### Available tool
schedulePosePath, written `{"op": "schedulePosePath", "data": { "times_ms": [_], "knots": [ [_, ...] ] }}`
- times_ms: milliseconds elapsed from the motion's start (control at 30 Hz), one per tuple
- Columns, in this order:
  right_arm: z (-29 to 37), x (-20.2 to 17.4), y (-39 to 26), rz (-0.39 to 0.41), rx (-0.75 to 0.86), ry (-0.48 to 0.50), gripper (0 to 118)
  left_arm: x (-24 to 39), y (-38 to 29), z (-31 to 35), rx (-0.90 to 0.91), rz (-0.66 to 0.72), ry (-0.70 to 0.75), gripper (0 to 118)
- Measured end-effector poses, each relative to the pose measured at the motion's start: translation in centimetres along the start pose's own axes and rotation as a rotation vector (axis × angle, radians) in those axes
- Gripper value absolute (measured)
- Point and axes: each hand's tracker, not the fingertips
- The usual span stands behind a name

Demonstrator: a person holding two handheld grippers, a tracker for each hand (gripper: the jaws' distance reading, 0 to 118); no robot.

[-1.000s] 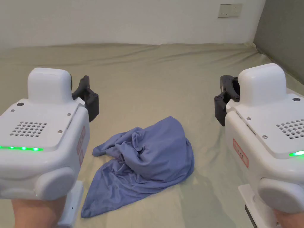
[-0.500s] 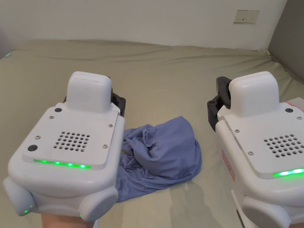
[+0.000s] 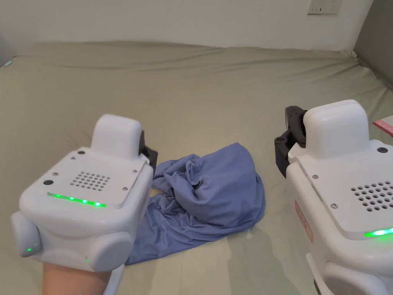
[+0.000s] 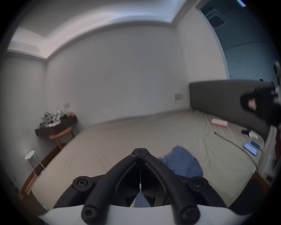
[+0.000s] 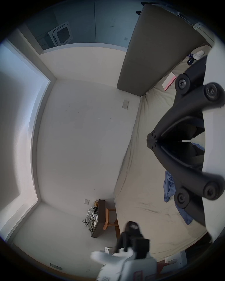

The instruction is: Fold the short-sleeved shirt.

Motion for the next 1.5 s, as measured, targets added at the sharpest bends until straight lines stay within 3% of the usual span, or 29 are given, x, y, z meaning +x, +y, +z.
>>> {"op": "schedulePosePath", "data": {
  "times_ms": [100, 133, 167, 200, 233, 267, 467, 533, 567, 600, 667, 700, 733, 800, 1000, 1033, 1067, 1133, 1167, 1267, 1400, 1500],
  "knots": [
    [-0.4, 0.4, -1.2, -0.002, -0.036, -0.002, 1, -1.4, -4.5, -3.8, -0.207, 0.071, -0.022, 0],
    [-0.5, 0.5, -1.6, -0.005, -0.047, -0.003, 1, -1.8, -6.1, -4.9, -0.260, 0.096, -0.022, 10],
    [-0.7, 0.6, -2.0, -0.008, -0.065, -0.003, 1, -2.2, -8.1, -6.1, -0.332, 0.111, -0.014, 32],
    [-0.9, 0.7, -2.5, -0.008, -0.083, -0.002, 1, -2.5, -9.7, -7.2, -0.400, 0.122, -0.014, 77],
    [-1.1, 0.9, -3.1, -0.007, -0.101, -0.003, 1, -2.8, -11.4, -8.4, -0.473, 0.139, -0.024, 104],
    [-1.3, 1.0, -3.6, -0.005, -0.115, -0.007, 1, -3.0, -12.9, -9.5, -0.509, 0.165, -0.033, 115],
    [-2.4, 1.7, -6.2, 0.003, -0.199, -0.021, 1, -2.9, -18.5, -13.8, -0.620, 0.159, 0.019, 112],
    [-2.6, 1.9, -6.7, 0.006, -0.221, -0.021, 1, -2.6, -19.2, -14.9, -0.645, 0.160, 0.012, 94],
    [-2.9, 2.0, -7.0, 0.010, -0.235, -0.023, 1, -2.4, -19.5, -15.2, -0.655, 0.157, -0.003, 94],
    [-3.1, 2.0, -7.3, 0.012, -0.244, -0.022, 1, -2.1, -19.5, -15.2, -0.638, 0.162, 0.002, 87],
    [-3.7, 2.4, -7.8, 0.009, -0.264, -0.017, 1, -1.5, -19.0, -15.1, -0.634, 0.118, -0.029, 56],
    [-4.1, 2.5, -8.0, 0.004, -0.275, -0.012, 1, -1.0, -18.4, -14.4, -0.614, 0.115, -0.063, 14],
    [-4.6, 2.7, -8.2, -0.002, -0.286, -0.006, 1, -0.5, -18.0, -14.2, -0.600, 0.100, -0.078, 1],
    [-5.8, 2.7, -8.5, -0.005, -0.306, 0.003, 1, 0.4, -17.4, -13.8, -0.571, 0.003, -0.055, 1],
    [-13.3, 4.3, -10.7, -0.016, -0.468, 0.116, 2, -2.1, -14.1, -10.2, -0.412, 0.131, -0.037, 1],
    [-15.2, 4.3, -11.4, -0.011, -0.533, 0.146, 6, -2.7, -13.5, -9.4, -0.389, 0.137, -0.032, 1],
    [-17.4, 4.7, -12.7, -0.026, -0.588, 0.170, 22, -3.2, -13.0, -8.5, -0.382, 0.135, -0.034, 1],
    [-21.6, 4.9, -15.1, -0.076, -0.703, 0.212, 91, -4.0, -12.3, -7.3, -0.375, 0.124, -0.036, 1],
    [-23.8, 4.9, -16.7, -0.094, -0.747, 0.214, 108, -4.2, -12.1, -6.7, -0.369, 0.120, -0.032, 1],
    [-29.0, 4.1, -21.0, -0.101, -0.860, 0.195, 111, -4.6, -12.2, -5.7, -0.387, 0.113, -0.027, 1],
    [-32.8, 3.0, -23.5, -0.206, -0.942, 0.206, 111, -4.3, -13.4, -5.6, -0.439, 0.122, -0.031, 1],
    [-33.0, 1.1, -24.0, -0.180, -0.930, 0.220, 92, -3.7, -14.3, -6.2, -0.469, 0.106, -0.026, 1]
  ]
}}
